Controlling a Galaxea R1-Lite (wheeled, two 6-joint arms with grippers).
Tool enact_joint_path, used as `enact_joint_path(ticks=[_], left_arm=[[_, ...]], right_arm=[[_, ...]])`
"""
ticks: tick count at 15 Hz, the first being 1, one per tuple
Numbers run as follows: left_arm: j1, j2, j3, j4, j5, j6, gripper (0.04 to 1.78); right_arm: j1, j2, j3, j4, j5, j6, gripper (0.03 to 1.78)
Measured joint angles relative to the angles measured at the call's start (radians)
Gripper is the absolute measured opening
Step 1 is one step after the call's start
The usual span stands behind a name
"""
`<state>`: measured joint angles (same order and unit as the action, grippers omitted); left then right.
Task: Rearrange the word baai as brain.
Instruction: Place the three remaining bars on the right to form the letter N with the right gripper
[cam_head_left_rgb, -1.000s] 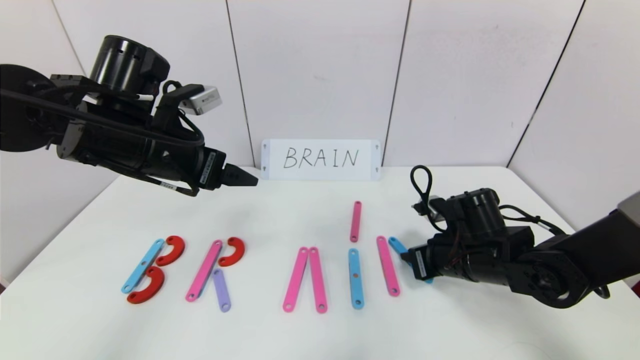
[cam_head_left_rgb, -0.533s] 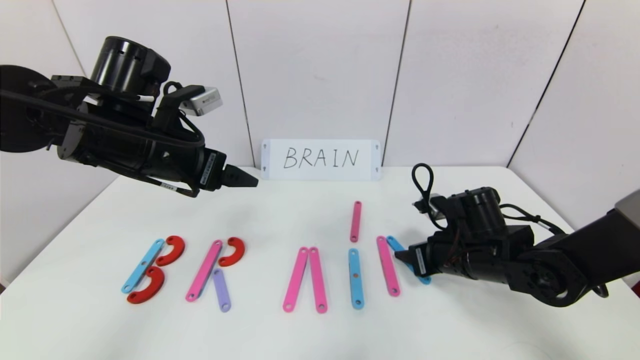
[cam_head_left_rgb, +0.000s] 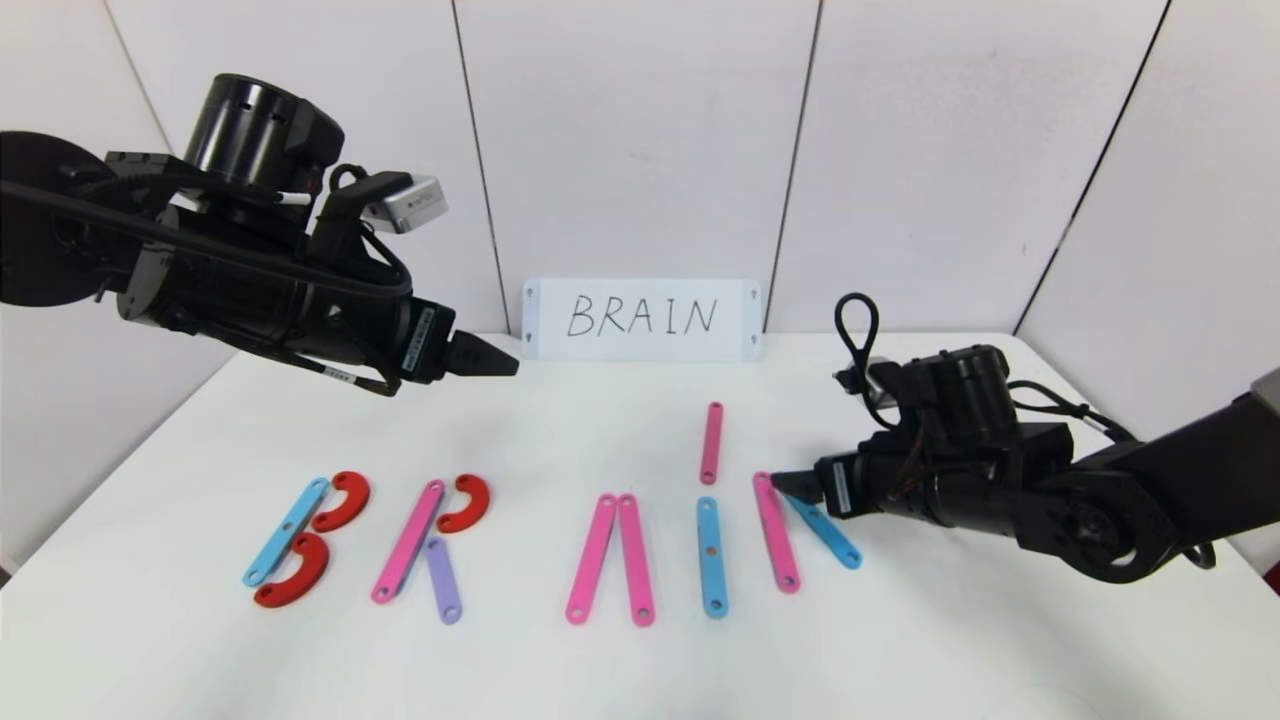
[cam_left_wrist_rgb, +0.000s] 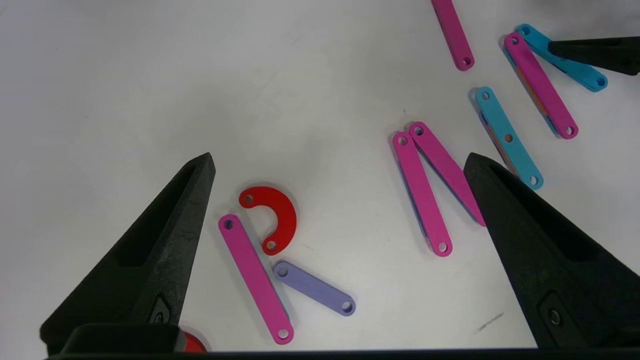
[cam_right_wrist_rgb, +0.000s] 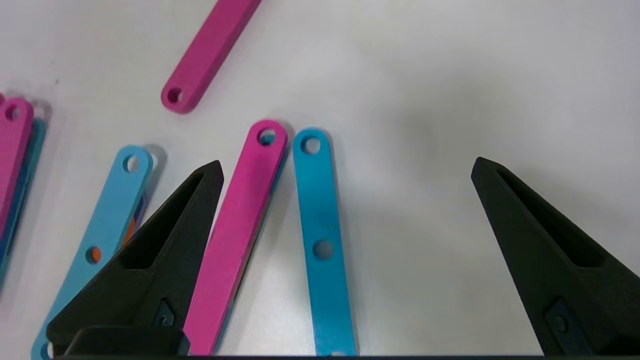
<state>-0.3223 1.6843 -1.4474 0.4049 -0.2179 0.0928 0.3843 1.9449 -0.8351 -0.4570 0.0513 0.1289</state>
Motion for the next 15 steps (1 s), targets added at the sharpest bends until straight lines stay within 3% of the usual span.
enact_joint_path(ticks=[7,13,15], left_arm=[[0.000,0.001,-0.001,-0.001,0.000,0.000,1.74],[0.000,0.001,-0.001,-0.001,0.000,0.000,1.74],[0.000,0.001,-0.001,-0.001,0.000,0.000,1.74]], right_arm=[[0.086,0.103,-0.272,0.135,-0.165,0.039,1.74],[0.133,0.225,-0.446,0.185,-0.198,0.043,1.74],[0.144,0.268,-0.483,0.184,-0.233,0.042,1.74]])
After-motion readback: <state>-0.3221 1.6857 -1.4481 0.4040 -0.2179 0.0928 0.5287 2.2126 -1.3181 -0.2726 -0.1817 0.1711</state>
